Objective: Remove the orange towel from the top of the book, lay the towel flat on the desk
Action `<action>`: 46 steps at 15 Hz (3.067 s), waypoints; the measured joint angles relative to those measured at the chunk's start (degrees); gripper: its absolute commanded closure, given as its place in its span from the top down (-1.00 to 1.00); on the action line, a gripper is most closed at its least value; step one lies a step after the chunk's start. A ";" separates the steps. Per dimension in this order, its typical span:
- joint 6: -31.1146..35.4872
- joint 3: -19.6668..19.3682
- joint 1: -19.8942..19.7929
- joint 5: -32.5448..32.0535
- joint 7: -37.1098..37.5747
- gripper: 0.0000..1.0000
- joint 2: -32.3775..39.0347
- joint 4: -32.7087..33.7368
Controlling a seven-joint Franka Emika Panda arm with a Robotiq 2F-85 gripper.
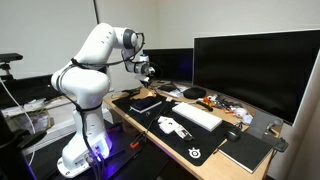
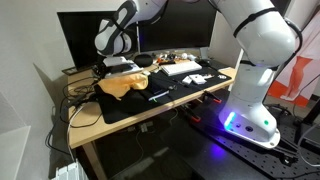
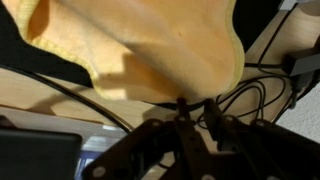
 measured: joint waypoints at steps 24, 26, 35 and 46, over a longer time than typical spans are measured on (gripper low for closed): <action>-24.29 15.29 -17.04 3.58 -45.44 1.00 -20.89 -26.50; -26.59 13.28 -16.29 1.79 -49.65 1.00 -21.37 -26.51; -9.84 10.51 -12.91 -2.22 -63.03 1.00 -22.01 -34.02; 11.27 10.49 -12.60 -4.77 -63.96 0.46 -19.02 -39.31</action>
